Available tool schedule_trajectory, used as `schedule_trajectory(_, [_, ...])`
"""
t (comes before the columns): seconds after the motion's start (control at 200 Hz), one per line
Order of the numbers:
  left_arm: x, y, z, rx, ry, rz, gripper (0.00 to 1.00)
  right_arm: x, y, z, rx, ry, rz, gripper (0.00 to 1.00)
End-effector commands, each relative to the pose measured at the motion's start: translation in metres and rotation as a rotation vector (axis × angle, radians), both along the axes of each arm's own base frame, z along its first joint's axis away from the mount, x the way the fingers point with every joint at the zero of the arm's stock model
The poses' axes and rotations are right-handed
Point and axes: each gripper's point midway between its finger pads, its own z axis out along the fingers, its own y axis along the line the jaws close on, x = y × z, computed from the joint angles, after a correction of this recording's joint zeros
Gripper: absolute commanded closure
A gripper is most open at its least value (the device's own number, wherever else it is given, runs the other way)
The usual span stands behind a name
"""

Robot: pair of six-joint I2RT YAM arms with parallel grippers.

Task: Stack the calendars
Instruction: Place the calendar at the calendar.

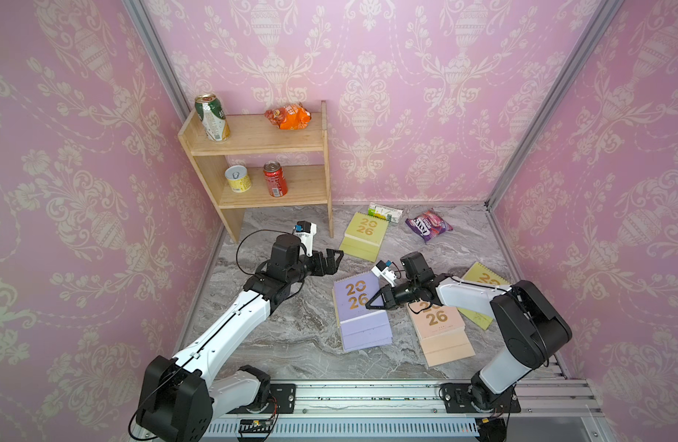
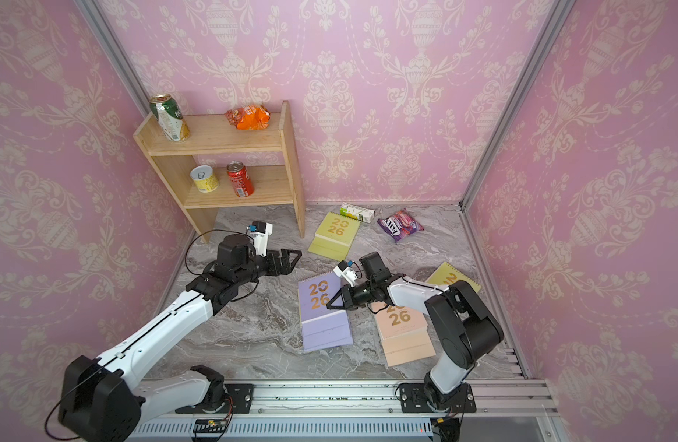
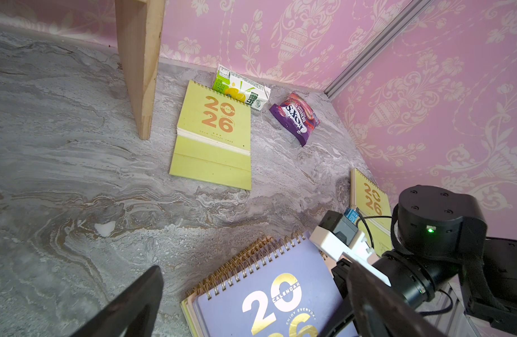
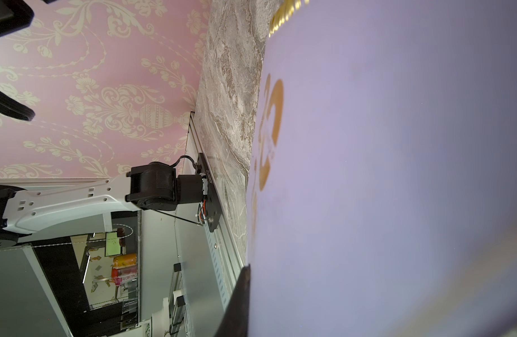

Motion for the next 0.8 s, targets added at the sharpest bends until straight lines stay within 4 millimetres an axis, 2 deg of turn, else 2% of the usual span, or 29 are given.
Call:
schedule_trajectory(0.0, [-0.001, 0.006, -0.002, 0.029, -0.015, 0.007, 0.01, 0.002, 0.005, 0.002, 0.006, -0.032, 0.028, 1.00])
schedule_trajectory(0.11, [-0.001, 0.006, -0.001, 0.028, -0.015, 0.005, 0.01, 0.003, 0.004, -0.001, -0.009, -0.029, 0.023, 1.00])
schedule_trajectory(0.36, [-0.002, 0.007, -0.001, 0.032, -0.016, 0.005, 0.01, 0.003, 0.001, -0.010, -0.044, -0.018, 0.009, 0.82])
schedule_trajectory(0.795, [-0.006, 0.006, -0.001, 0.030, -0.015, -0.005, 0.01, 0.006, -0.004, -0.013, -0.089, -0.020, -0.010, 0.64])
